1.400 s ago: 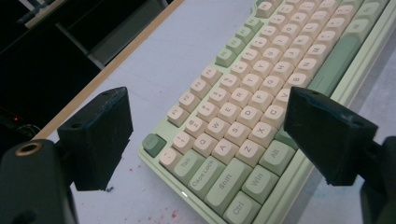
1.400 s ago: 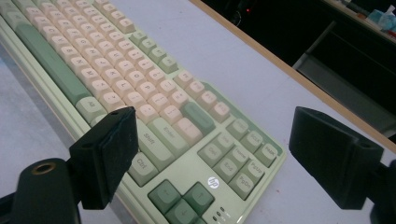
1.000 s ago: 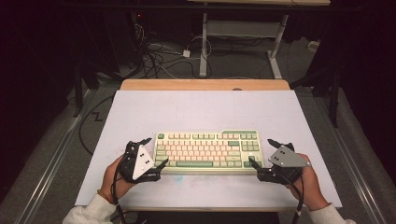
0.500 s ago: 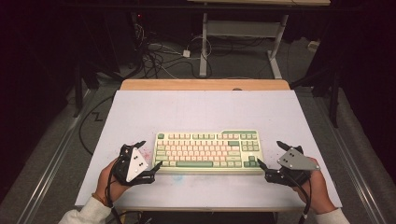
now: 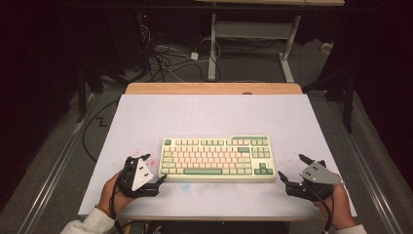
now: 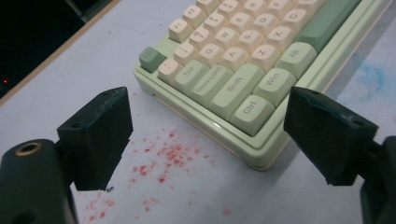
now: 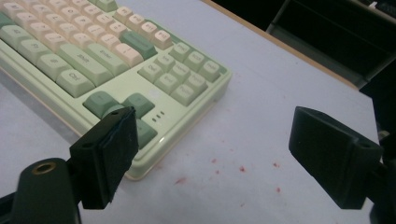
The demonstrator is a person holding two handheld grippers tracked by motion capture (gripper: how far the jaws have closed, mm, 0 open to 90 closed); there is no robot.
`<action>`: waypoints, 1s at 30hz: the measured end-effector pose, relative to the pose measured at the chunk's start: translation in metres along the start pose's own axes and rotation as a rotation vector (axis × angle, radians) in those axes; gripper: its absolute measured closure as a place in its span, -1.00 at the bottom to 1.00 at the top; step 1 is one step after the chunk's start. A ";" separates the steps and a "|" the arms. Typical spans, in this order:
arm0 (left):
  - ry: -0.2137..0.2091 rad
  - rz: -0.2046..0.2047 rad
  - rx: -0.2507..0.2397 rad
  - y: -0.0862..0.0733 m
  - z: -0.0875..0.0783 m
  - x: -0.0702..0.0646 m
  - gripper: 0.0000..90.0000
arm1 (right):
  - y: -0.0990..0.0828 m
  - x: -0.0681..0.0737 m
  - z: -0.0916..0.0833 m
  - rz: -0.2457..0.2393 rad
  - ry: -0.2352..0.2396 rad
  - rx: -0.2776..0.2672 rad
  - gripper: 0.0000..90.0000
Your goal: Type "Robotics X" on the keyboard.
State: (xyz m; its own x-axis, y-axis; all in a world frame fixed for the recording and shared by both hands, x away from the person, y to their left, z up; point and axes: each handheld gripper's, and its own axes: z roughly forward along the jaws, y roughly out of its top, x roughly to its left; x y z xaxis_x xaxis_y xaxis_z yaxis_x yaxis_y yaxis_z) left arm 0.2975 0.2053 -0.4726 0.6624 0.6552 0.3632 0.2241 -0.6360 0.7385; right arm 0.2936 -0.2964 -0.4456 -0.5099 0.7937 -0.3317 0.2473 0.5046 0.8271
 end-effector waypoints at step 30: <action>-0.019 0.003 -0.002 -0.002 -0.003 -0.005 -0.67 | -0.007 0.010 -0.006 -0.011 0.009 -0.023 -0.65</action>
State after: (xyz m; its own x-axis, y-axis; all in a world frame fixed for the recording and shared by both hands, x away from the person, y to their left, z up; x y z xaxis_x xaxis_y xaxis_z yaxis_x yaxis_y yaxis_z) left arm 0.2920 0.2044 -0.4744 0.6770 0.6449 0.3546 0.2206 -0.6375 0.7382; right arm 0.2818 -0.2937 -0.4519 -0.5200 0.7848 -0.3372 0.2227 0.5057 0.8335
